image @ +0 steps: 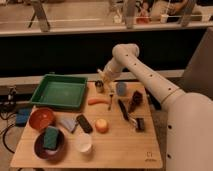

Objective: Place banana in metal cup

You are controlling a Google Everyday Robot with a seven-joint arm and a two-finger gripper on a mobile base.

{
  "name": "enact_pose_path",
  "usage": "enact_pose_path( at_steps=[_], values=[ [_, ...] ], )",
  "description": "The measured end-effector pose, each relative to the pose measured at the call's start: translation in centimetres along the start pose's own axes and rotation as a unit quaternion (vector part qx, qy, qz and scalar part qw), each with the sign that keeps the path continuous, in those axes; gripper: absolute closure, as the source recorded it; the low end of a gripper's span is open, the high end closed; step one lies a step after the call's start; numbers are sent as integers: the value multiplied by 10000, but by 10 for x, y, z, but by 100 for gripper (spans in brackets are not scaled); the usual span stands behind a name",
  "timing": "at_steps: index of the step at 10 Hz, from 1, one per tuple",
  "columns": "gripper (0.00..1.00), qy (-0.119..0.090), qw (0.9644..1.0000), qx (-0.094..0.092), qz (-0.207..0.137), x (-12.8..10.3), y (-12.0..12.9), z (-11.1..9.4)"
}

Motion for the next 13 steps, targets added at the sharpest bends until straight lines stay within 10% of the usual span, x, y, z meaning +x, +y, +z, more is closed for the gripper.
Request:
enact_pose_path(
  at_steps=[13],
  values=[
    [100,458,9989,4,111,31,9,39]
  ],
)
